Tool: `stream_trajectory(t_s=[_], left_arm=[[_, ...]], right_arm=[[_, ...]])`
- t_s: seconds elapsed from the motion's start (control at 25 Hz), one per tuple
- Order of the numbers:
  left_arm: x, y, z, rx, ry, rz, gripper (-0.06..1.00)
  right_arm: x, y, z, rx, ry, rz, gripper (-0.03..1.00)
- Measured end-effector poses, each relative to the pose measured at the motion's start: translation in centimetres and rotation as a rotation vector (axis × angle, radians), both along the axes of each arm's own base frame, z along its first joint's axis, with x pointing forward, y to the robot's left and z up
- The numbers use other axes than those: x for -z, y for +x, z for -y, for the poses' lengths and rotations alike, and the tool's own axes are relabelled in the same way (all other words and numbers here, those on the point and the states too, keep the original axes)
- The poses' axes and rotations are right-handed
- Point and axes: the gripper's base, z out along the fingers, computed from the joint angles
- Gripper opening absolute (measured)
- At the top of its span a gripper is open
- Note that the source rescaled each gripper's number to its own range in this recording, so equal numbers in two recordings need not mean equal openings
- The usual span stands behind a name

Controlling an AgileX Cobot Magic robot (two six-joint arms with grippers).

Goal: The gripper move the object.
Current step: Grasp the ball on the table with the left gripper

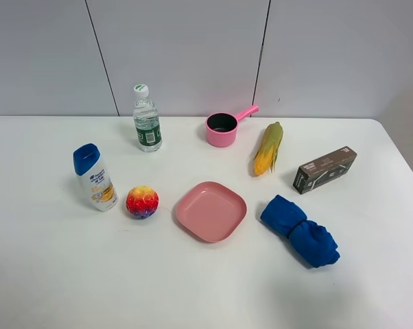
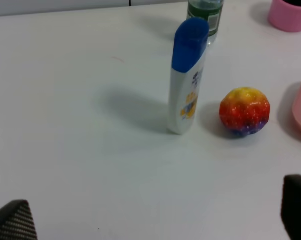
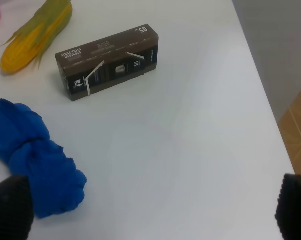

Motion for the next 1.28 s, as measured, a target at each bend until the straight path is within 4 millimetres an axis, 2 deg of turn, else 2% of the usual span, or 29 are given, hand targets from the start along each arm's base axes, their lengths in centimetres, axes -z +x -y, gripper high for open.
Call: stream_trajectory(t_s=[1.04,1.12,1.28], left_arm=[[-0.1,0.0,0.1,0.004,-0.007,0.002,1.00],[-0.5,0.0,0.1,0.008,-0.010,0.012,1.00],[-3.7,0.8,0.4,0.043,-0.032,0.030,1.00]], right_arm=[[0.0,0.0,0.0,0.000,0.000,0.000,1.00],[0.0,0.0,0.0,0.000,0.000,0.000,1.00],[0.0,0.0,0.0,0.000,0.000,0.000,1.00]])
